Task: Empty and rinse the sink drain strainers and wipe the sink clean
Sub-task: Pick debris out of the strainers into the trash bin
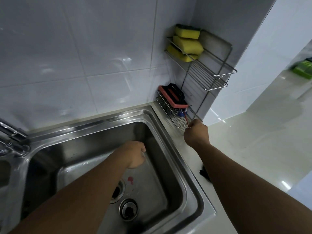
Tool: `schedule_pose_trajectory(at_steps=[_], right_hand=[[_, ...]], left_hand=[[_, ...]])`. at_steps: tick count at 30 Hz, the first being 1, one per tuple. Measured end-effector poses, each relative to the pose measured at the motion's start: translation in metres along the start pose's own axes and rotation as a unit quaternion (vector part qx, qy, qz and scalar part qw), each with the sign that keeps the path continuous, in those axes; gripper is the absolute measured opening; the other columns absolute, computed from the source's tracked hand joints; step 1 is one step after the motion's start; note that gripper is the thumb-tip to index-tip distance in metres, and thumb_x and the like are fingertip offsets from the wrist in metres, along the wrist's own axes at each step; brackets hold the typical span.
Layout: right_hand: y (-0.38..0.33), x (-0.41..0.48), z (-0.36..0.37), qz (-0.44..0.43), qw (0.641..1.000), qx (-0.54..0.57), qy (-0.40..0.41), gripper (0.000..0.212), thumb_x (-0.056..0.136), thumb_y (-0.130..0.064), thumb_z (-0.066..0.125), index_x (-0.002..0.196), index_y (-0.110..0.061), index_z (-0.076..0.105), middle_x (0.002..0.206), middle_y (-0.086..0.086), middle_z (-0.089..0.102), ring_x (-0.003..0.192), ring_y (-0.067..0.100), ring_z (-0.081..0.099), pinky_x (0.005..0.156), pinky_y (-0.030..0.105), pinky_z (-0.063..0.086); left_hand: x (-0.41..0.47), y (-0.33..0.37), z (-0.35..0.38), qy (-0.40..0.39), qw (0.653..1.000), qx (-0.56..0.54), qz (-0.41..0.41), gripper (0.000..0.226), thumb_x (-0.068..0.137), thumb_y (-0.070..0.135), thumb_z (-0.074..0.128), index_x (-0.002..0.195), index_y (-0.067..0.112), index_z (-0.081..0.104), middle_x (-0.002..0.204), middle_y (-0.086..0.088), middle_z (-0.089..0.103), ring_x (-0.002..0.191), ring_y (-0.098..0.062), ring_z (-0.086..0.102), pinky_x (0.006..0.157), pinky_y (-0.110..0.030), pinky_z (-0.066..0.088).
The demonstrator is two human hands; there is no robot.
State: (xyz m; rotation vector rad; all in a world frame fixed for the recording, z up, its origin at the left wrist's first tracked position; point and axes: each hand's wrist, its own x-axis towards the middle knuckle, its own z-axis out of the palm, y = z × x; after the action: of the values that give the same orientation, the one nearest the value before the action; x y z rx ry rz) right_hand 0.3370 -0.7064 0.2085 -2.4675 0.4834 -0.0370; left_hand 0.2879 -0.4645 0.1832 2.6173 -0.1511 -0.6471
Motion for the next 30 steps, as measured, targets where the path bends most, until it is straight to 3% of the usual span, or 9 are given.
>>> schedule_pose_trajectory(at_steps=[9, 16, 20, 25, 30], right_hand=[[-0.002, -0.004, -0.009, 0.011, 0.999, 0.025, 0.027, 0.029, 0.087, -0.003, 0.049, 0.111, -0.005, 0.064, 0.112, 0.014, 0.063, 0.082, 0.022, 0.051, 0.069, 0.027, 0.044], [-0.011, -0.028, -0.014, -0.006, 0.996, 0.069, 0.051, 0.029, 0.090, -0.007, 0.051, 0.114, -0.006, 0.066, 0.115, 0.014, 0.064, 0.085, 0.025, 0.059, 0.073, 0.029, 0.050], [-0.014, -0.053, -0.012, -0.013, 0.994, 0.089, 0.054, 0.022, 0.094, -0.014, 0.055, 0.113, -0.006, 0.062, 0.107, 0.014, 0.066, 0.077, 0.027, 0.065, 0.069, 0.030, 0.050], [-0.019, -0.092, -0.007, -0.035, 0.992, 0.102, 0.062, 0.012, 0.093, -0.015, 0.056, 0.104, -0.013, 0.060, 0.097, 0.010, 0.066, 0.066, 0.015, 0.059, 0.055, 0.021, 0.040], [-0.033, -0.144, 0.008, -0.091, 0.989, 0.114, 0.021, 0.004, 0.091, -0.016, 0.059, 0.093, -0.018, 0.061, 0.078, -0.002, 0.064, 0.065, 0.012, 0.060, 0.051, 0.019, 0.040]], left_hand=[[-0.006, -0.001, 0.000, 0.008, 1.000, -0.005, -0.007, 0.040, 0.085, 0.026, 0.068, 0.124, 0.027, 0.063, 0.123, 0.001, 0.065, 0.109, -0.019, 0.061, 0.099, -0.034, 0.050], [-0.030, -0.009, -0.001, 0.011, 1.000, 0.005, -0.009, 0.037, 0.084, 0.030, 0.068, 0.121, 0.029, 0.063, 0.122, 0.003, 0.064, 0.108, -0.017, 0.060, 0.098, -0.034, 0.050], [-0.050, -0.016, -0.004, 0.014, 1.000, 0.011, -0.010, 0.038, 0.085, 0.030, 0.067, 0.123, 0.029, 0.063, 0.126, 0.003, 0.063, 0.113, -0.018, 0.059, 0.101, -0.033, 0.048], [-0.080, -0.027, -0.007, 0.016, 1.000, 0.008, -0.009, 0.040, 0.087, 0.031, 0.067, 0.126, 0.026, 0.061, 0.131, 0.001, 0.061, 0.118, -0.019, 0.057, 0.103, -0.032, 0.046], [-0.111, -0.044, -0.009, 0.024, 1.000, 0.018, -0.009, 0.039, 0.087, 0.030, 0.066, 0.126, 0.025, 0.061, 0.132, 0.001, 0.060, 0.121, -0.020, 0.055, 0.102, -0.028, 0.044]])
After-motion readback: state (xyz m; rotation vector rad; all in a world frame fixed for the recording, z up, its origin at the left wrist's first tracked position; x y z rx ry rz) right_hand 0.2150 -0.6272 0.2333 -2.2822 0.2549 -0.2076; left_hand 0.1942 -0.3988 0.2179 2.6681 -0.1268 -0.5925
